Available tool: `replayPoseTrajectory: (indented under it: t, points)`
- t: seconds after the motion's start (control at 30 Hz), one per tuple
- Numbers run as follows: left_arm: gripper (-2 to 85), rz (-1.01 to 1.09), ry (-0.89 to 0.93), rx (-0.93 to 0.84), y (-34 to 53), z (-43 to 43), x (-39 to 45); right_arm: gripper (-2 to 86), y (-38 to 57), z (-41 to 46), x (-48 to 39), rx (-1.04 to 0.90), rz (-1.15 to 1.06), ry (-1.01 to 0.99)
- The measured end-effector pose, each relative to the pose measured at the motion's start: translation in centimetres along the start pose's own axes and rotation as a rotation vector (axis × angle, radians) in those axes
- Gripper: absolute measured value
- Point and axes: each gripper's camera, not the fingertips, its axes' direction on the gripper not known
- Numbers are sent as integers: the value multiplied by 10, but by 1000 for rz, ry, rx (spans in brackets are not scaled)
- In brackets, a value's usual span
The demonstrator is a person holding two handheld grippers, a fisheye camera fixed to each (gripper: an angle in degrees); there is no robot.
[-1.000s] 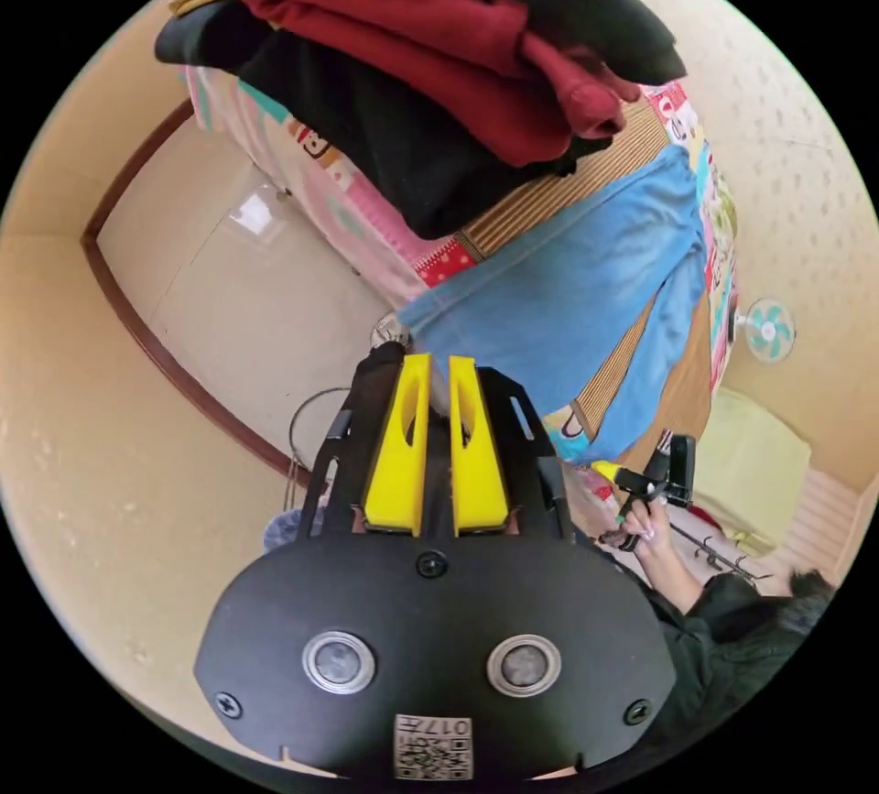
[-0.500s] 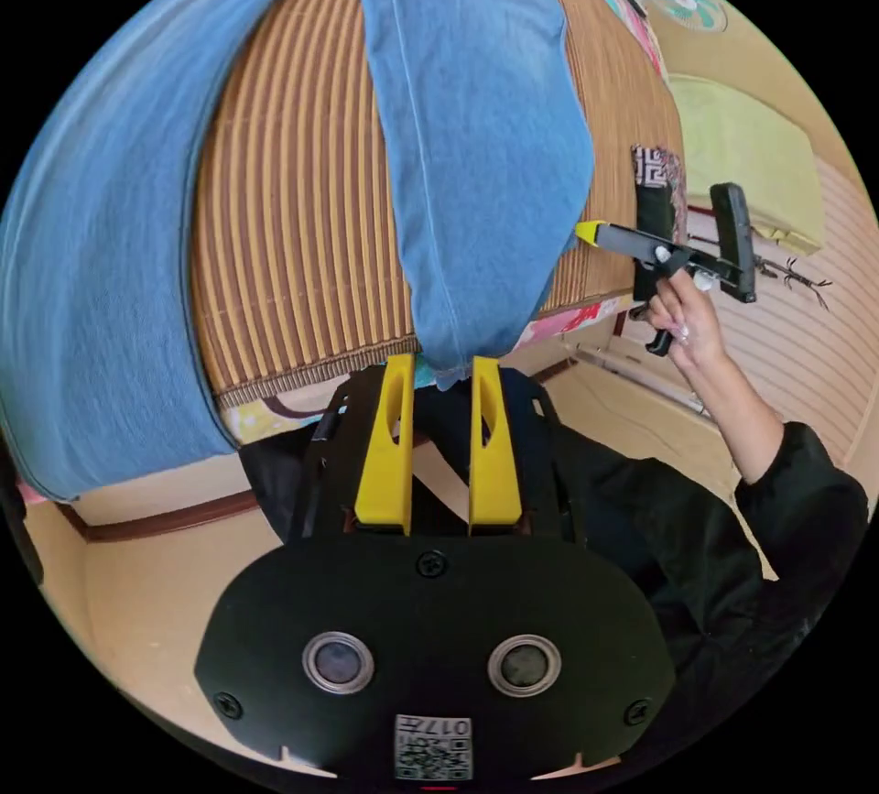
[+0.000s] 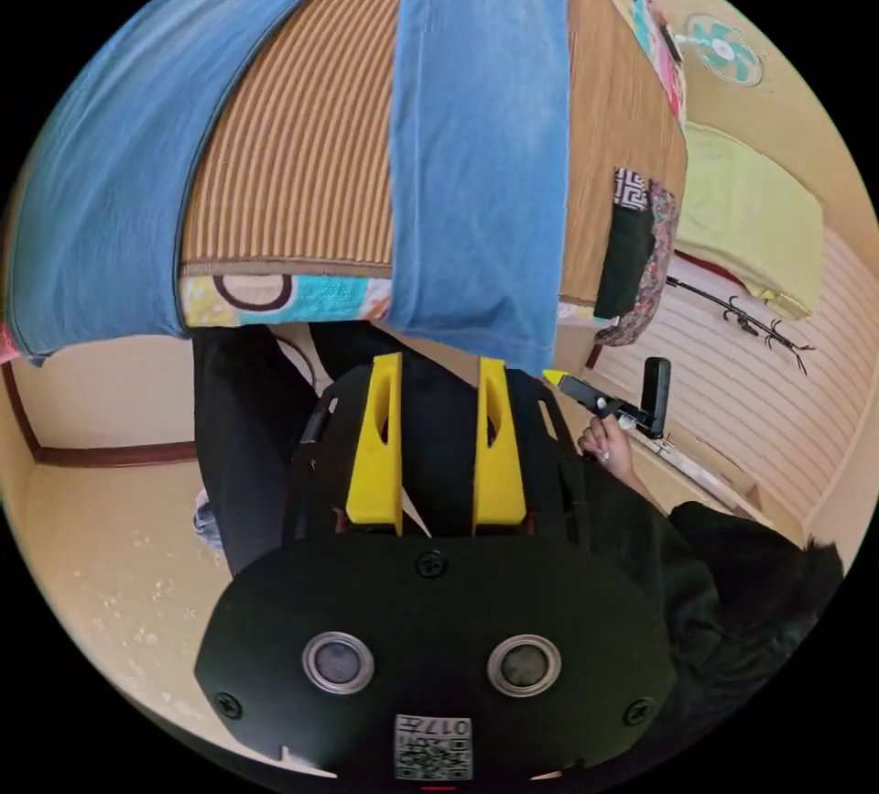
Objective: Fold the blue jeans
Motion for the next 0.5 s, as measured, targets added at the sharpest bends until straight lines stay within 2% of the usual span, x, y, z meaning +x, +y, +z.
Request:
replayPoseTrajectory:
  t: [0.1, 0.17, 0.3, 0.37, 0.4, 0.5]
  points:
    - [133, 189, -20, -31, -19, 7, 67, 30, 17, -20, -38, 24, -144, 16]
    - [153, 295, -35, -116, -41, 34, 111, 30, 23, -29, -57, 23, -226, -8]
    - [136, 373, -105, -258, -54, 79, 145, 30, 30, -47, -86, 17, -327, -124]
    - [42, 374, -207, -209, -43, 82, 143, 30, 29, -52, -93, -14, -365, -133]
    - [25, 376, -213, -184, -39, 79, 141, 31, 26, -54, -94, -60, -403, -114]
    - [-4, 317, -102, -107, -22, 61, 119, 31, -2, -61, -85, -224, -503, 5]
